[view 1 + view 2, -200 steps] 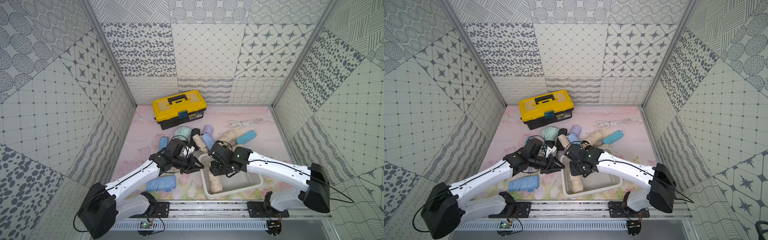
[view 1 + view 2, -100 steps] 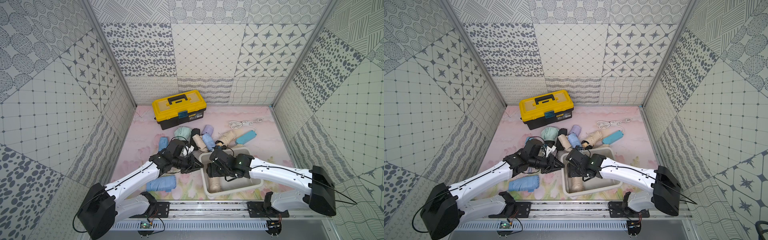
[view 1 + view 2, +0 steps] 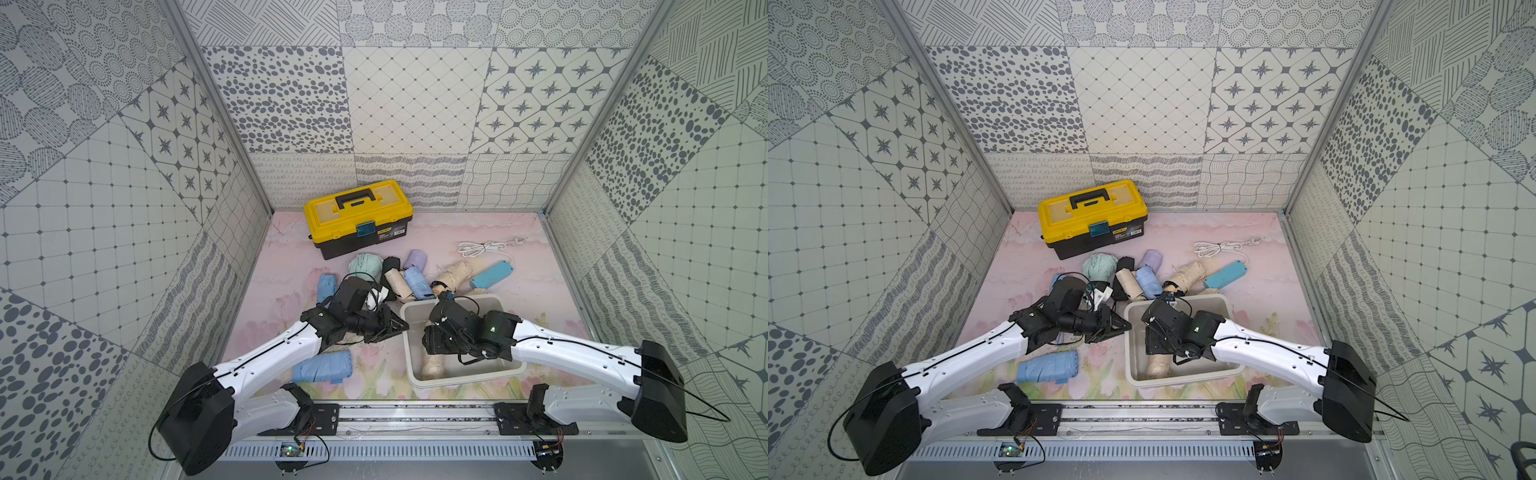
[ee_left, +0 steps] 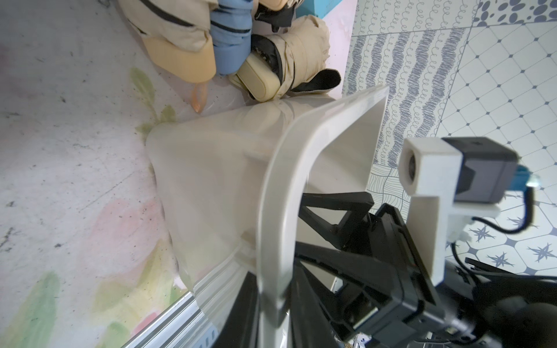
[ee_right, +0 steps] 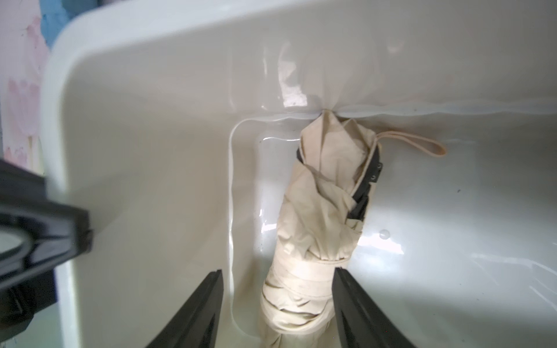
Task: Put the umbrella into the storage box
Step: Place the umbrella in the storage box.
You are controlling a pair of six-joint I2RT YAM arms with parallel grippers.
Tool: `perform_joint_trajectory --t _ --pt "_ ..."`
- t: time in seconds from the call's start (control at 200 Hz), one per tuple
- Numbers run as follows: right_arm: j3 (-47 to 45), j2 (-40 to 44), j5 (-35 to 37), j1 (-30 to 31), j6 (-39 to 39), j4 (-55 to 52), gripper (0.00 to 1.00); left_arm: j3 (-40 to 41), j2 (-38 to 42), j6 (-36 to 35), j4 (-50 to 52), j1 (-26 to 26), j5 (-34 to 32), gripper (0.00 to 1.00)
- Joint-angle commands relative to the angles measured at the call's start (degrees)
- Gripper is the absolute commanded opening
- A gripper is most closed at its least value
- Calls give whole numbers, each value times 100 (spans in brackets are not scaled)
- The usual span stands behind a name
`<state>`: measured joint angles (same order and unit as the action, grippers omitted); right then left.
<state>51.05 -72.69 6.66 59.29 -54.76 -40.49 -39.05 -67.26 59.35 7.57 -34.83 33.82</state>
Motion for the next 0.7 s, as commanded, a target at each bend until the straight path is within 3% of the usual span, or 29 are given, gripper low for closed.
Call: perform_joint_trajectory --t 0.0,0.125,0.365,0.51,0.69 --pt "-136 -278 147 -176 -309 -45 65 -126 -126 -67 -383 -23 -514 9" --pt "-129 -595 311 -257 -399 75 67 -223 -199 -160 -255 -25 -534 9" --pt "-397 -1077 -102 -295 -186 1370 62 -248 -270 -232 -216 -26 -552 9" --pt "-657 -1217 -530 -221 167 2400 58 -252 -272 -265 -172 -34 -570 9" --pt "-676 -1146 -836 -172 680 2643 56 -234 -261 -283 -127 -33 -594 9"
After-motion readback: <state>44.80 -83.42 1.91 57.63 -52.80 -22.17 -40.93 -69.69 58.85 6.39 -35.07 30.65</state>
